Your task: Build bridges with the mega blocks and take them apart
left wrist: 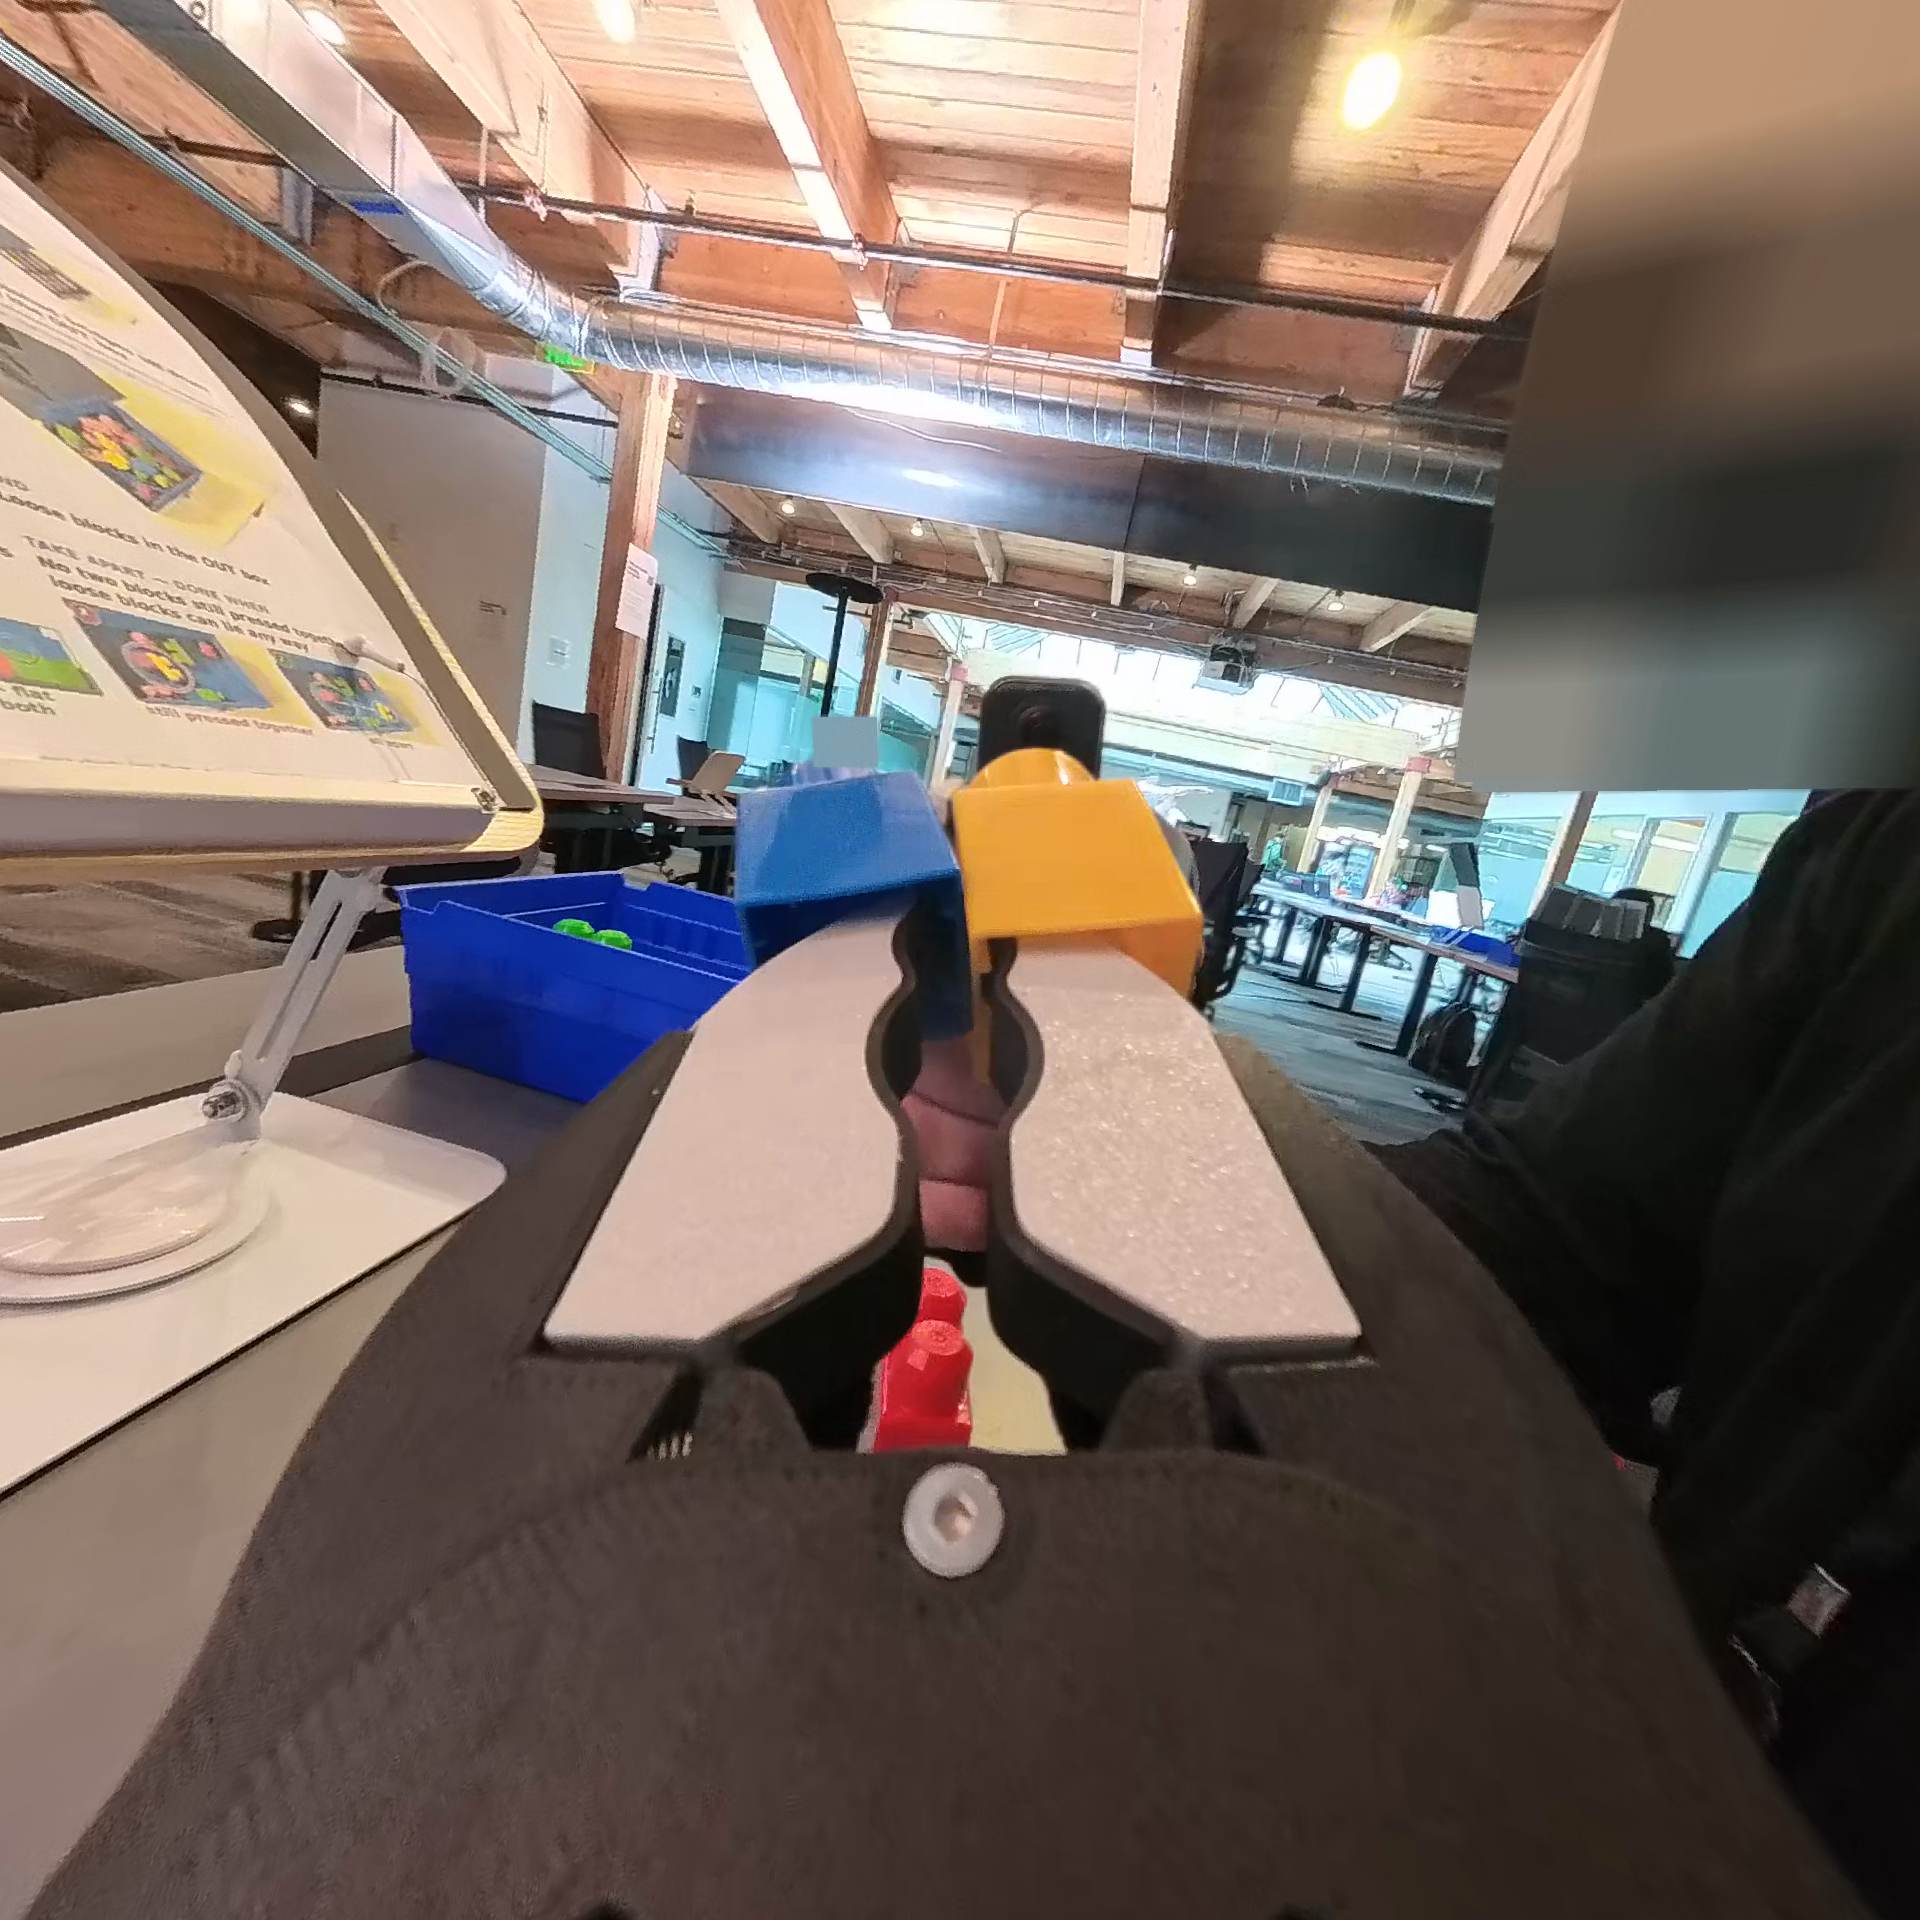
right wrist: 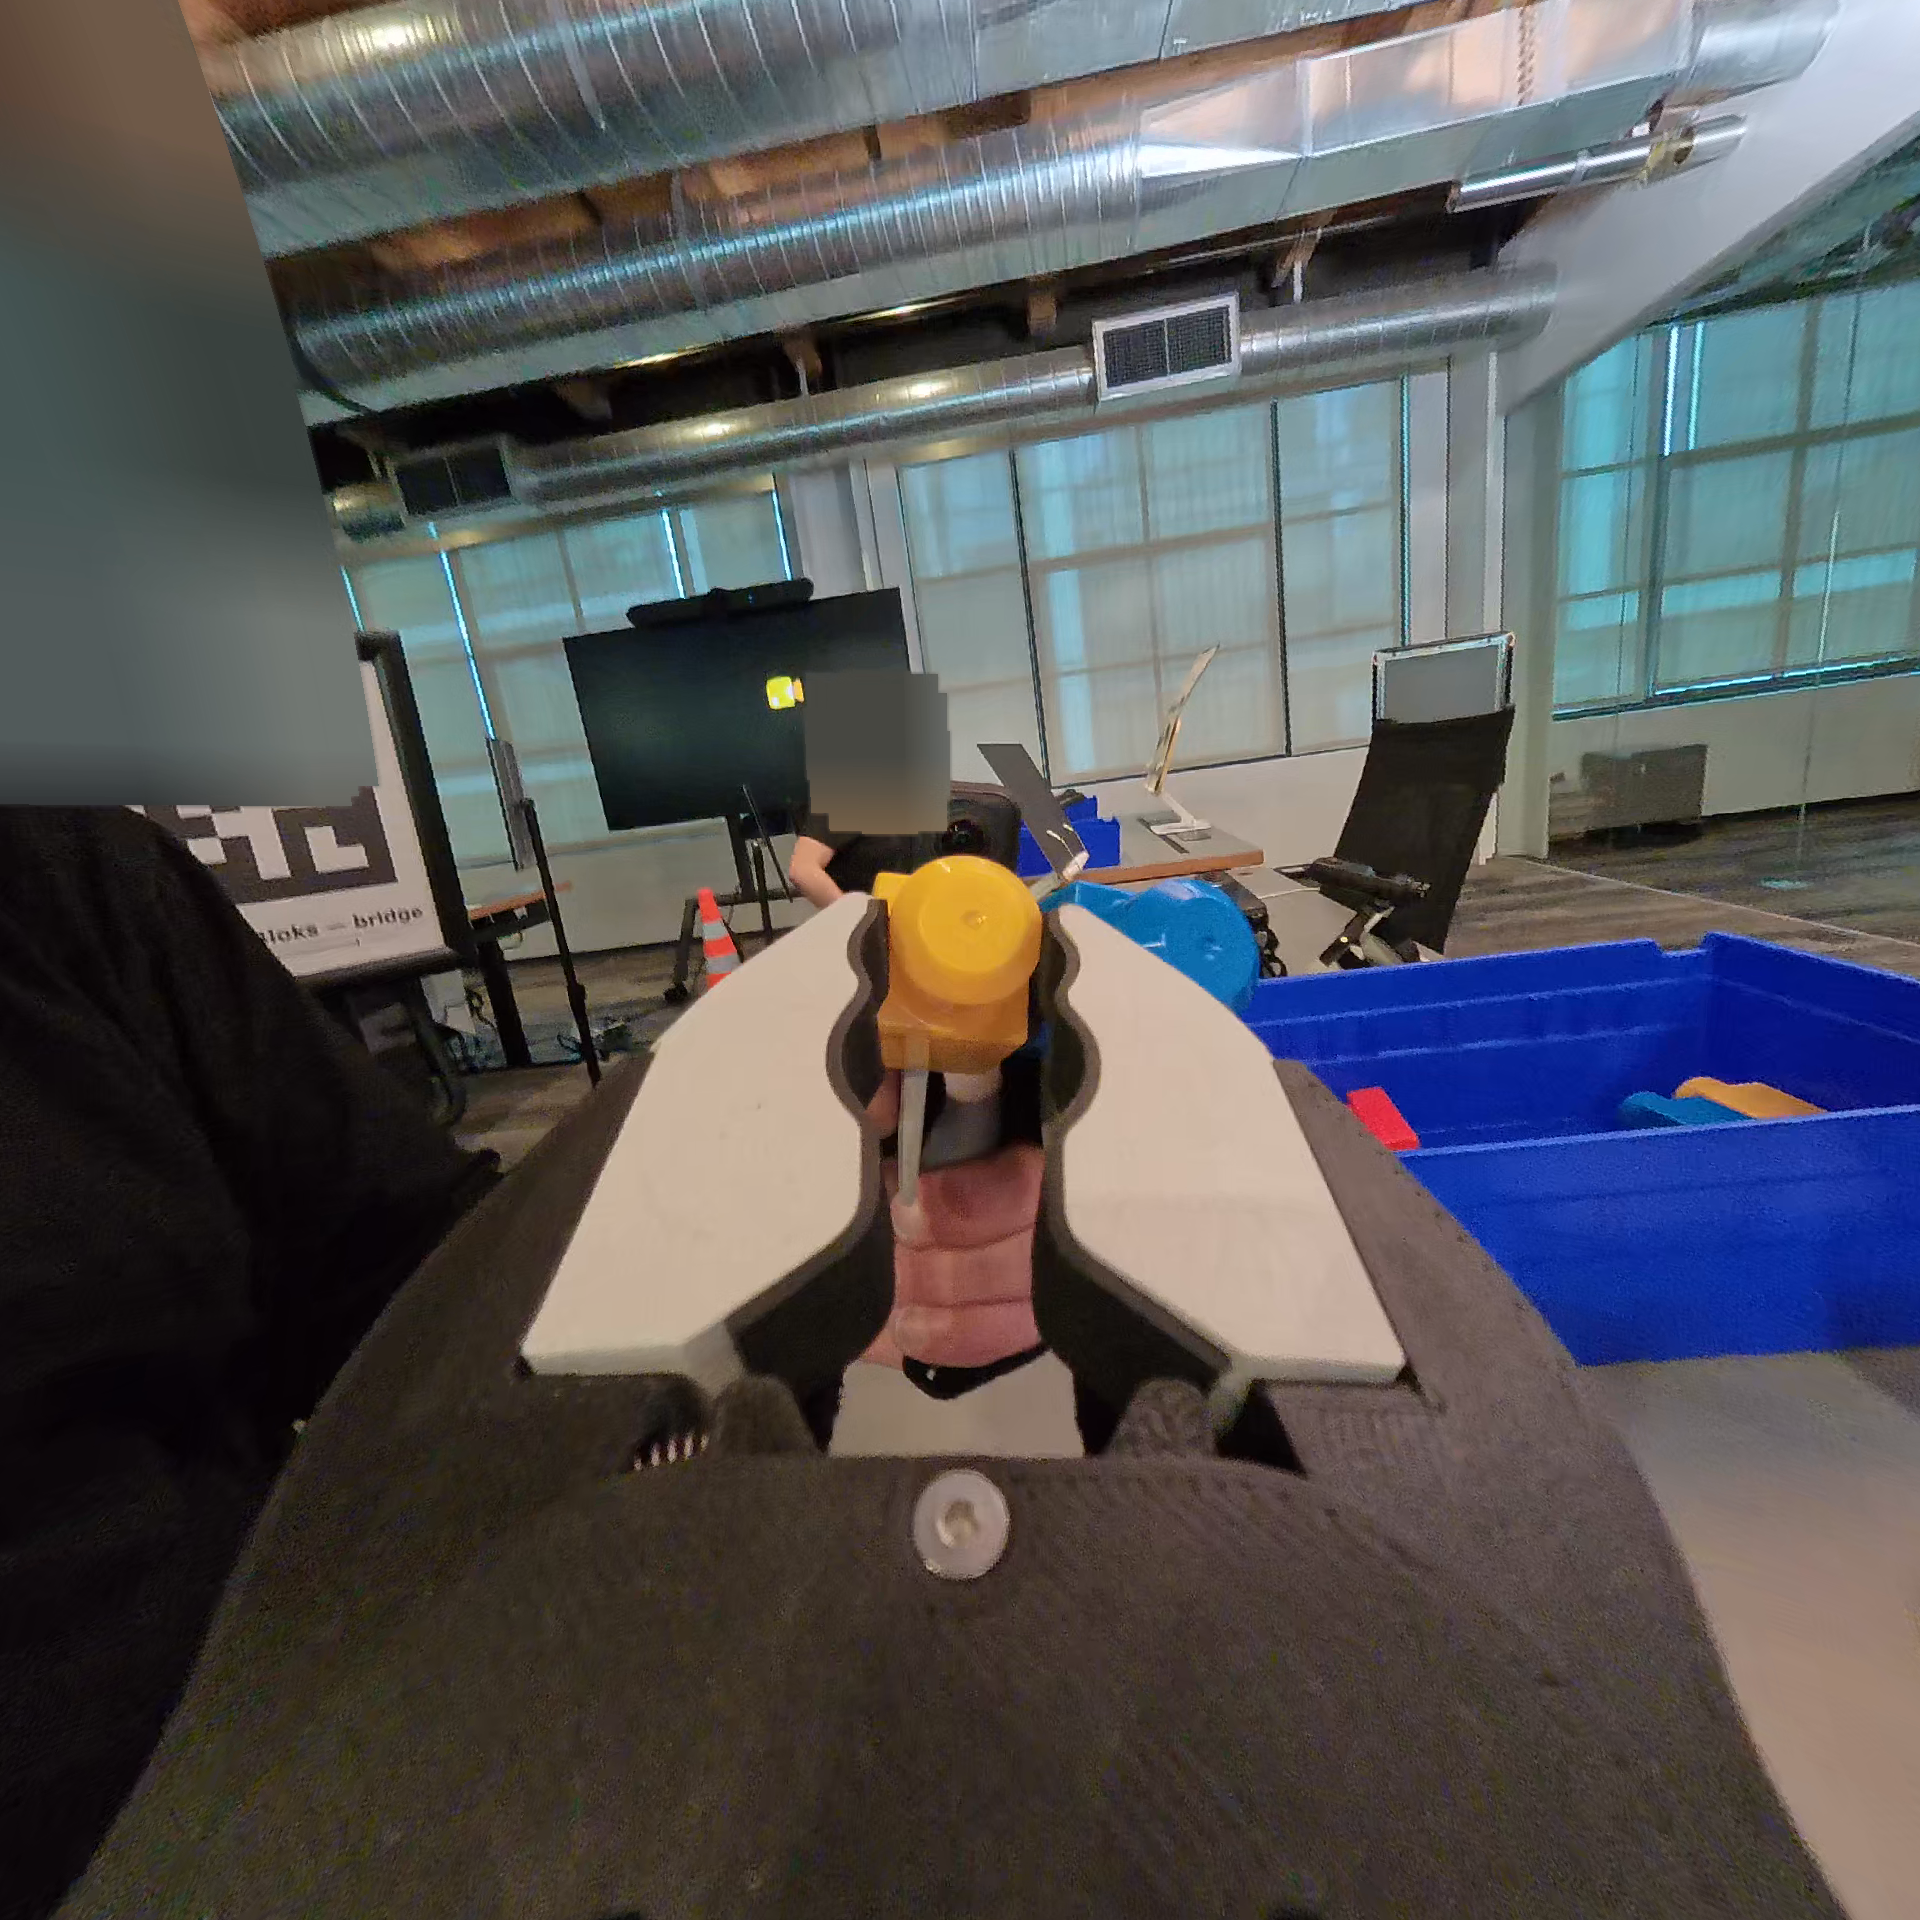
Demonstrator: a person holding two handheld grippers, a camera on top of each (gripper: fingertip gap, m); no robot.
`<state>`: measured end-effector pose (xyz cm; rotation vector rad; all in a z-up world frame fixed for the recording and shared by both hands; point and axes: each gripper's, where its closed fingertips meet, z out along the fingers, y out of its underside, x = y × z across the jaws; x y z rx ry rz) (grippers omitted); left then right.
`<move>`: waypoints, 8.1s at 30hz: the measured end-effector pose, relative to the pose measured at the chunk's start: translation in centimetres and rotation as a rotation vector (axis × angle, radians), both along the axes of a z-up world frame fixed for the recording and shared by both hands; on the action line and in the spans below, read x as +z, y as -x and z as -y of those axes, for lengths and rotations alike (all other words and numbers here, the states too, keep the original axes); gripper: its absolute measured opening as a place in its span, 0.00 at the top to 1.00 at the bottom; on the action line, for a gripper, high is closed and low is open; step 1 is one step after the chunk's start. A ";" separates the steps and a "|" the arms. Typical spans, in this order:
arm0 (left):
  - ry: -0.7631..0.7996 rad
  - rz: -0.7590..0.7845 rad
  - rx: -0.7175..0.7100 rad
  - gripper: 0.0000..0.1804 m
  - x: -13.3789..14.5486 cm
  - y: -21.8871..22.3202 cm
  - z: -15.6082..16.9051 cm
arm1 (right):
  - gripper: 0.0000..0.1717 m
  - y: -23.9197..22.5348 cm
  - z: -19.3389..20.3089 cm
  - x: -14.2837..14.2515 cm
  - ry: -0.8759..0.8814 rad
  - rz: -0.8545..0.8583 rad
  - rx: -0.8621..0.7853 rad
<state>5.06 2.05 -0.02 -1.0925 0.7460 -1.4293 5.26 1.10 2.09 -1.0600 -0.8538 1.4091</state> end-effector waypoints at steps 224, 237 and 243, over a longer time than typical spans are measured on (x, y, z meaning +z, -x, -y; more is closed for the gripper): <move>-1.142 -0.602 0.415 0.99 2.7 -2.8 6.6 | 0.80 -3.1 6.5 0.9 0.409 0.451 0.551; -1.058 -0.542 0.390 0.99 2.8 -3.2 6.3 | 0.79 -2.8 5.0 2.3 0.384 0.305 0.453; -1.053 -0.531 0.381 0.99 2.7 -3.4 6.3 | 0.78 -2.9 5.2 2.1 0.386 0.329 0.457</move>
